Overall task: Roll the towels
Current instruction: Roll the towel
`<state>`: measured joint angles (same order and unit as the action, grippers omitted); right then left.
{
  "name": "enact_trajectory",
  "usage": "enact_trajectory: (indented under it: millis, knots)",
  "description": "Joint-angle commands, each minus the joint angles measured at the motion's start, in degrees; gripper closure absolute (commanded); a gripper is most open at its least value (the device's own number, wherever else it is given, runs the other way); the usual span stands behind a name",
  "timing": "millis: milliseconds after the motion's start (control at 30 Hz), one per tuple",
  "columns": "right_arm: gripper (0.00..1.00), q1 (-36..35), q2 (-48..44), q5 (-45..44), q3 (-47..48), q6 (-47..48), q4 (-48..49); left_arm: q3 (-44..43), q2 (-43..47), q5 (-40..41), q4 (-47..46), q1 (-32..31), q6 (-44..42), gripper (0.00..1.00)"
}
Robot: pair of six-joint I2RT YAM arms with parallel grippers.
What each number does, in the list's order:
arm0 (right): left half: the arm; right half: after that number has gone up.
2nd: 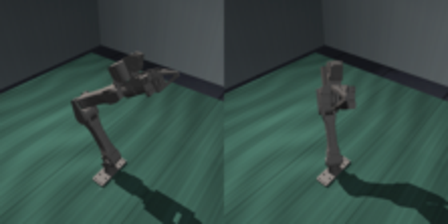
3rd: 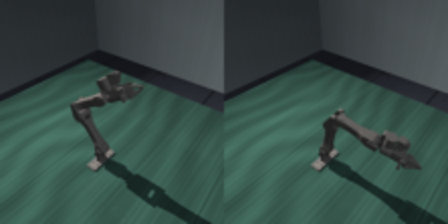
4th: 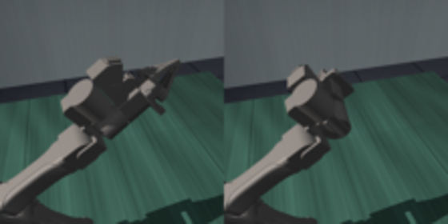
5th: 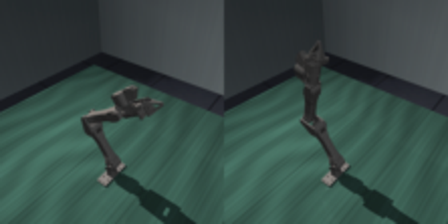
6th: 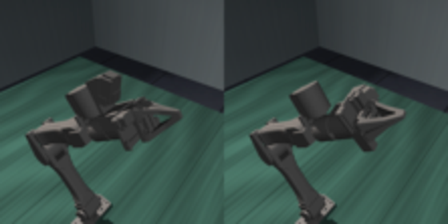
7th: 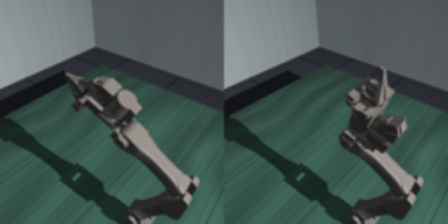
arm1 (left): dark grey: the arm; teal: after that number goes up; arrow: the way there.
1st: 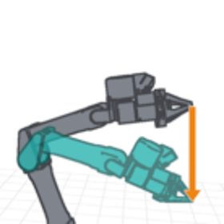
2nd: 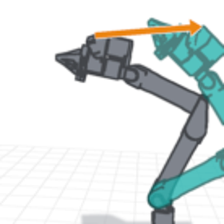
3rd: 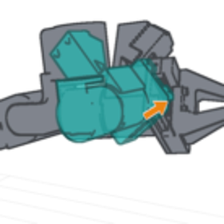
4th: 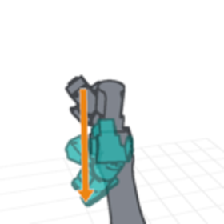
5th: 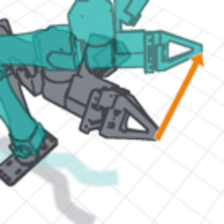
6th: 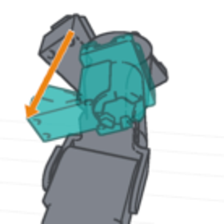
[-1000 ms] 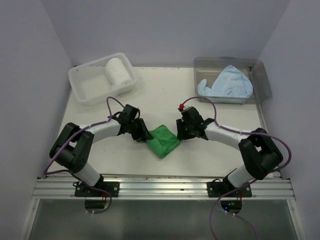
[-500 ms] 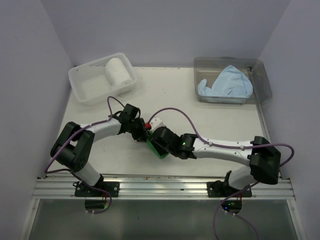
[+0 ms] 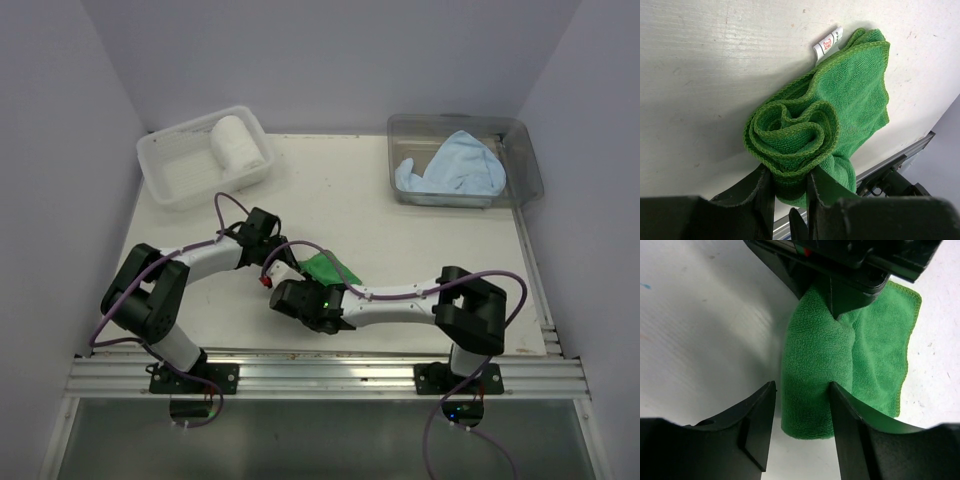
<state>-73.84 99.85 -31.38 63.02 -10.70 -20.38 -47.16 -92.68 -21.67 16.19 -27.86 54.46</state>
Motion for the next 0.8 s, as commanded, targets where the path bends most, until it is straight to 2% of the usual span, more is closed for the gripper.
enact_trajectory:
  millis: [0, 167, 300, 367, 400, 433, 533, 567, 600, 633, 700, 733, 767]
  knots:
    - [0.48, -0.2, 2.5, -7.4, 1.9, 0.2, 0.4, -1.1, -0.7, 0.8, 2.0, -0.4, -1.0, 0.92]
    - [0.45, -0.4, 5.7, -9.3, 1.4, -0.8, 0.9, -1.1, -0.7, 0.7, 2.0, -0.4, -1.2, 0.91]
    - [0.49, -0.3, 7.3, -11.0, 0.9, -2.2, 1.5, -1.1, -0.1, 0.7, 2.2, -0.4, -1.2, 0.88]
    - [0.65, -0.2, 7.5, -12.1, 0.3, -3.1, 1.7, -1.0, 0.4, 0.6, 2.1, -0.4, -1.2, 0.8]
    - [0.7, -0.2, 6.9, -12.1, -0.1, -3.3, 2.5, -0.9, 1.0, 0.7, 2.2, -0.4, -1.2, 0.72]
    - [0.83, 0.2, 6.2, -11.6, -1.1, -4.0, 3.1, -0.9, 1.4, 0.8, 2.4, -0.4, -1.3, 0.68]
    - [0.98, 1.9, 1.7, -6.1, -3.4, -4.3, 7.2, -0.5, 3.1, 0.9, 2.0, 0.1, -1.5, 0.52]
    - [1.0, 2.5, 0.6, -3.0, -4.7, -4.8, 7.9, -0.1, 3.4, 0.7, 0.9, 0.3, -1.5, 0.47]
    - [1.0, 3.0, -1.1, -1.9, -5.3, -5.0, 9.2, 0.5, 3.7, -0.3, 0.4, 0.8, -1.6, 0.35]
    - [1.0, 3.9, -1.9, -0.5, -6.4, -5.3, 9.8, 0.7, 3.9, -0.7, -0.1, 1.0, -1.5, 0.29]
    - [1.0, 5.4, -3.5, 5.3, -7.6, -6.2, 11.5, 1.3, 4.6, -1.6, -1.7, 1.4, -1.4, 0.22]
    - [1.0, 7.0, -5.0, 7.9, -8.3, -6.5, 12.3, 1.5, 4.9, -1.7, -2.1, 1.4, -1.3, 0.13]
    - [1.0, 7.8, -6.0, 10.2, -10.0, -7.1, 13.2, 1.6, 5.1, -1.7, -2.6, 1.3, -1.3, 0.1]
